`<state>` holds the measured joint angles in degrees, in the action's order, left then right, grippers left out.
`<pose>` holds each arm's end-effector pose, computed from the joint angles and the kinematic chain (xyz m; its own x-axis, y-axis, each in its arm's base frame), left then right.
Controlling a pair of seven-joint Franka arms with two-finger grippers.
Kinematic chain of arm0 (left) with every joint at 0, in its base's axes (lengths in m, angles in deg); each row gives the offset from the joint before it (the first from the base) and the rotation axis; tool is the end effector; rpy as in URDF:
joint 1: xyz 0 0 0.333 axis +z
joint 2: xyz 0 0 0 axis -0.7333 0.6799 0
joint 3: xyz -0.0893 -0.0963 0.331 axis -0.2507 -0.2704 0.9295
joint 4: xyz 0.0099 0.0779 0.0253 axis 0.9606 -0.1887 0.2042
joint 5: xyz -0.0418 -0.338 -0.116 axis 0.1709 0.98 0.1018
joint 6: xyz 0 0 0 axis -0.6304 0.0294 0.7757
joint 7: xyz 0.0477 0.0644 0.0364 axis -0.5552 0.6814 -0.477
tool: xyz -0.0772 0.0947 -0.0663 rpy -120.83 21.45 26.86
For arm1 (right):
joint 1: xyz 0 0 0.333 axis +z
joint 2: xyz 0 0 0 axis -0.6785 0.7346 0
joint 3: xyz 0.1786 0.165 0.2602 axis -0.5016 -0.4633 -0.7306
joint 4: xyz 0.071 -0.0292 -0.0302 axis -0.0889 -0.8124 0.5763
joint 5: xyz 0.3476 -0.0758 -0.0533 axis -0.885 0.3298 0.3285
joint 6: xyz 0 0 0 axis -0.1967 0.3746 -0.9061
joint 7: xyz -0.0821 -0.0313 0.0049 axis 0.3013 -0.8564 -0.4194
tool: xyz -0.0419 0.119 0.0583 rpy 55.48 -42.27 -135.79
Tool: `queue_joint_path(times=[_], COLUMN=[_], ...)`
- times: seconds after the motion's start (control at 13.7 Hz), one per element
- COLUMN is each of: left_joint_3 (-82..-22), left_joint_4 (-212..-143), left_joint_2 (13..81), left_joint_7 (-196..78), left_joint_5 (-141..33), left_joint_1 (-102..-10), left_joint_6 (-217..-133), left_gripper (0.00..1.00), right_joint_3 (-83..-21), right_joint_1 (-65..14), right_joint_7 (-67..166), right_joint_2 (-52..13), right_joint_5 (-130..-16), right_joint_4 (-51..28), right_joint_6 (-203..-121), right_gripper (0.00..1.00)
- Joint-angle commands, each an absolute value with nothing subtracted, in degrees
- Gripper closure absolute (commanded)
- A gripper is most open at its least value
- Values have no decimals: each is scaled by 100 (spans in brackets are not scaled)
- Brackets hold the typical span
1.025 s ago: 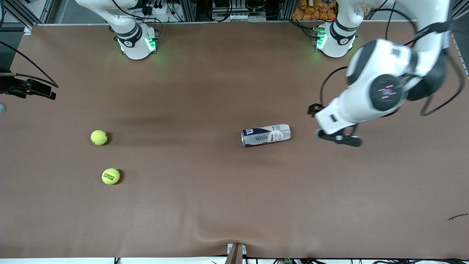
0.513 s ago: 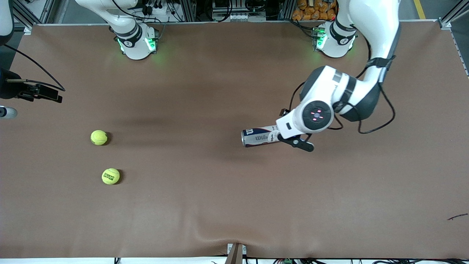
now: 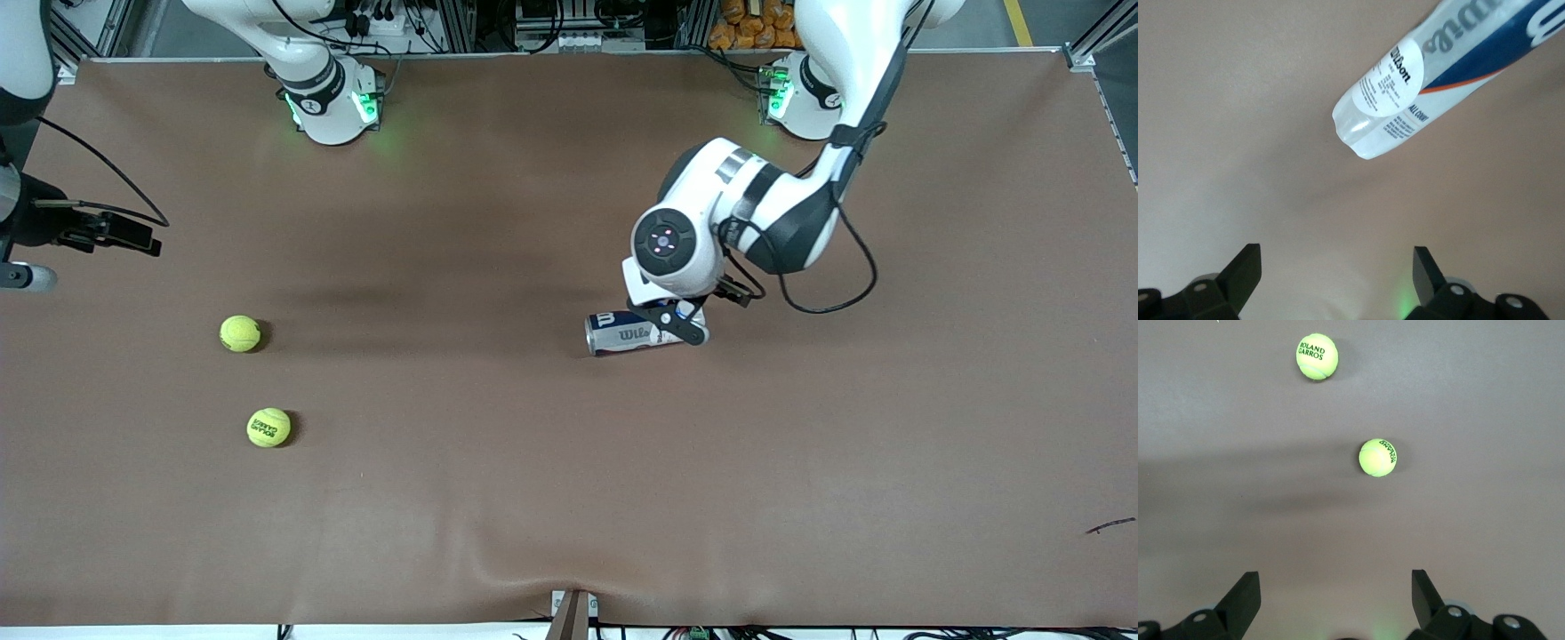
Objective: Insert tennis ball vertically with right arm
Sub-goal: 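Reach the left gripper down to the Wilson ball can, then grasp the can with the left gripper while the right gripper reaches a ball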
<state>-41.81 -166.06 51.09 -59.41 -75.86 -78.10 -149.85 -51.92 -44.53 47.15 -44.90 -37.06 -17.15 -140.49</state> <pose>0.5027 -0.3535 0.3519 0.7608 -0.4940 -0.4209 -0.6034 -0.7773 -0.1783 0.4933 -0.0625 0.5466 0.9860 -0.0793 -0.1470 -0.0844 -0.9960 -0.0286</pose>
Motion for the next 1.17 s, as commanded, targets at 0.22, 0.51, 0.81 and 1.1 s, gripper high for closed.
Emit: queue_joint_path(times=[0.22,0.51,0.81,1.1], left_joint_3=[-4153,-4162,-4171,-4153], left_joint_4=[-16541,-16216,-16171,-16171], left_joint_2=[5565,5977,6294,6409], left_joint_7=[-5475,-5114,-5087,-4659], left_joint_5=[-9029,-9551,-9560,-9560], left_joint_1=[-8530,-8786,-8874,-8856], left_joint_6=[-14846,-14925,-15435,-15891], left_gripper=[0,0,0,0], right_joint_3=[-5228,-5228,-5228,-5228], right_joint_1=[-4484,-4449,-4449,-4440], right_joint_7=[4711,4711,4711,4702], right_joint_2=[-5159,-5141,-5089,-4817], right_joint_5=[-3706,-3706,-3706,-3706], right_joint_4=[-2946,-3359,-3808,-3853], right_joint_6=[-14970,-15593,-16332,-16457], right_gripper=[0,0,0,0])
